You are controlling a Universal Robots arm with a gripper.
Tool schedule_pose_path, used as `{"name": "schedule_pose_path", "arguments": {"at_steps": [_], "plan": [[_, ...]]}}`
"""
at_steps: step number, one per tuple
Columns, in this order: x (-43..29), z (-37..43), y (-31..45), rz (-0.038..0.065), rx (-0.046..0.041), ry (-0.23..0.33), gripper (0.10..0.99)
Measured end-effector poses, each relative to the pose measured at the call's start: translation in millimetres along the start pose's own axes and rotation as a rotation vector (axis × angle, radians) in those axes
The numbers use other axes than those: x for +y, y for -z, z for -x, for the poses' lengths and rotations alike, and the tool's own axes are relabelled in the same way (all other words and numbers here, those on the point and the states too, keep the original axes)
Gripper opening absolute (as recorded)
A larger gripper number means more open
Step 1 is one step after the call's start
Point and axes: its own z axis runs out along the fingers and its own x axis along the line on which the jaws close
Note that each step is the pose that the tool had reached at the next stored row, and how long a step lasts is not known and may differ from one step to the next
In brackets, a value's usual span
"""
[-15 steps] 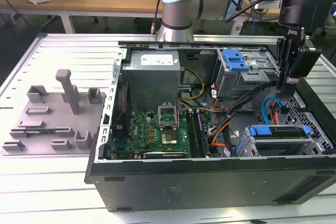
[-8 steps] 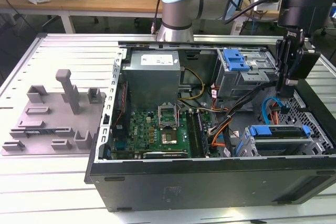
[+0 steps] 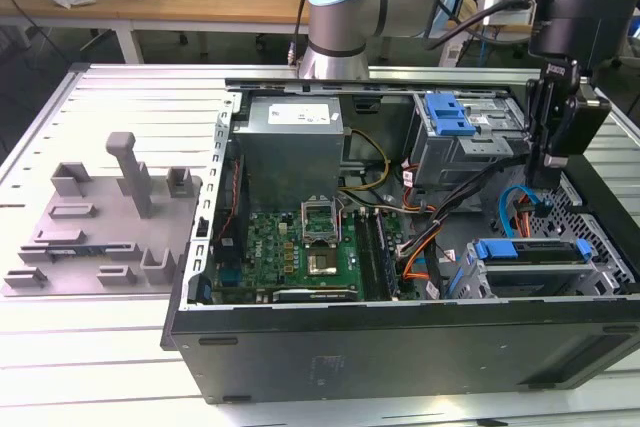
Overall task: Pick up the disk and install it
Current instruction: 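Insert the first disk wire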
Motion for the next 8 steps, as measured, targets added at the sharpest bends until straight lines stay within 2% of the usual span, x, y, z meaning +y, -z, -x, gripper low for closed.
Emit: {"name": "schedule_pose_path", "arguments": {"at_steps": [8], "plan": [[0.7,2.6,0.2,0.0,-0.0003,0.0,0.353]]}}
